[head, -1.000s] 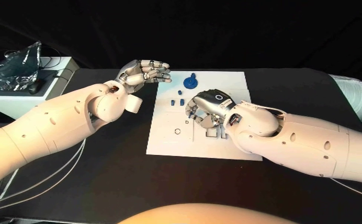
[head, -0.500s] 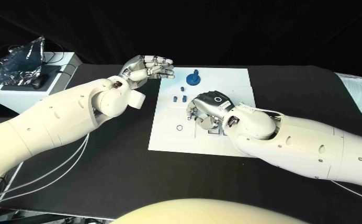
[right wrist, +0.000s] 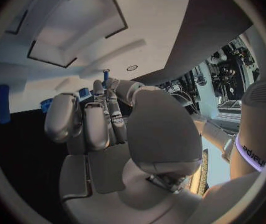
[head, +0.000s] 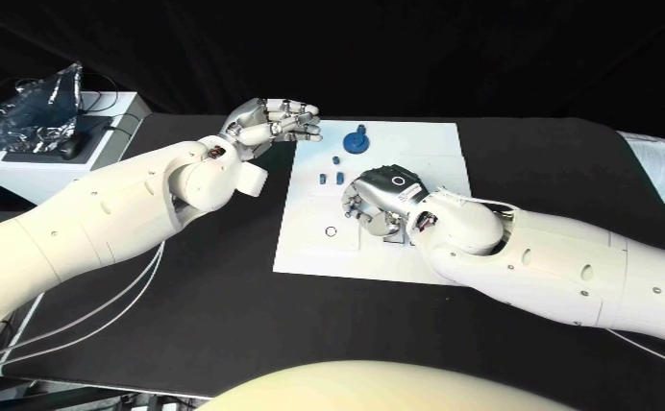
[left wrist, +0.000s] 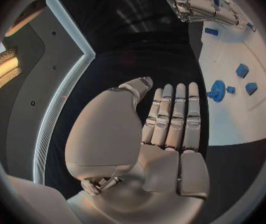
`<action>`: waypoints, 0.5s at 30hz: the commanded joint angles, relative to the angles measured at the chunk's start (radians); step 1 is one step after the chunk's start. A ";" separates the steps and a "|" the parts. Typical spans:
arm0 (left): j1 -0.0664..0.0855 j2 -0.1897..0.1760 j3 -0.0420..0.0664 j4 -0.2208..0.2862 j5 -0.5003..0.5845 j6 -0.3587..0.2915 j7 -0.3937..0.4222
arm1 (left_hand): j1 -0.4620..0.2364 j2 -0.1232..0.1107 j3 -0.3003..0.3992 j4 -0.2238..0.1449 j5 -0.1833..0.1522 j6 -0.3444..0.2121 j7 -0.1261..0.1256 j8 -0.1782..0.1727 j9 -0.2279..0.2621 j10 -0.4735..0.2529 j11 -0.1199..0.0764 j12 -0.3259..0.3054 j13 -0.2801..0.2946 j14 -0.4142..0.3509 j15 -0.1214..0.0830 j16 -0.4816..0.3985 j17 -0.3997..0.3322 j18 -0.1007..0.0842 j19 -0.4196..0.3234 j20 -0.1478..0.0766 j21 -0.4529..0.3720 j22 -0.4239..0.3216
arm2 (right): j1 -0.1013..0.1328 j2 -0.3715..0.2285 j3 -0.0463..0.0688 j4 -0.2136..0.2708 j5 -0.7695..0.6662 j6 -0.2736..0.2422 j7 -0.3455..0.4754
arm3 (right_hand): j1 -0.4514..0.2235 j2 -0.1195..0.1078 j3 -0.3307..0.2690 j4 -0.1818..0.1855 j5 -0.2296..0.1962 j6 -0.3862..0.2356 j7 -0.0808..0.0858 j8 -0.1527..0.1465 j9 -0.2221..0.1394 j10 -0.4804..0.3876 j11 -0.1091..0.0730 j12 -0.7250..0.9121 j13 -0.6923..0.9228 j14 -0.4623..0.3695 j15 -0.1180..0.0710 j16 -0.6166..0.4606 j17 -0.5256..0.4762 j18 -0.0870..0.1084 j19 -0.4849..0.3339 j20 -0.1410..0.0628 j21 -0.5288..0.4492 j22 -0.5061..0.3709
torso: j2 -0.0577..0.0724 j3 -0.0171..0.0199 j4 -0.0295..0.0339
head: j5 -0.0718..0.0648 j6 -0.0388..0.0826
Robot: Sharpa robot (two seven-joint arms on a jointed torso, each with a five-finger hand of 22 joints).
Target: Assemble the parts on the task board
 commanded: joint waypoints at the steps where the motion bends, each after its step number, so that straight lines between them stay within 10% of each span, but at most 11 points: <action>1: 0.000 0.002 0.001 0.002 0.007 0.013 0.001 | 0.008 -0.002 0.006 -0.001 -0.005 0.000 0.007 0.001 -0.002 -0.002 0.007 -0.005 0.001 0.007 0.002 -0.004 0.002 0.013 0.006 0.000 -0.006 -0.001 | -0.002 0.003 0.000 0.001 -0.019 0.005 -0.003 | 0.004 0.008 0.004 0.000 0.003 -0.004 0.004 0.004 0.002 0.052 -0.046 0.002 0.001 0.046 -0.005 0.002 -0.001 -0.006 0.007 0.001 -0.002 0.050 | 0.000 -0.0011 -0.0005 | 0.003 -0.005; 15: 0.001 0.001 0.001 0.002 0.007 0.015 -0.001 | 0.008 -0.002 0.006 -0.001 -0.005 0.000 0.007 0.001 -0.002 -0.002 0.007 -0.005 0.001 0.007 0.002 -0.004 0.002 0.013 0.006 0.000 -0.006 -0.001 | -0.006 0.015 0.000 -0.019 -0.024 -0.005 -0.008 | 0.003 0.008 0.005 -0.001 0.004 -0.005 0.004 0.004 0.003 0.052 -0.046 0.001 0.001 0.046 -0.005 0.004 -0.001 -0.007 0.008 0.001 0.001 0.052 | -0.001 0.0000 0.0002 | 0.004 -0.009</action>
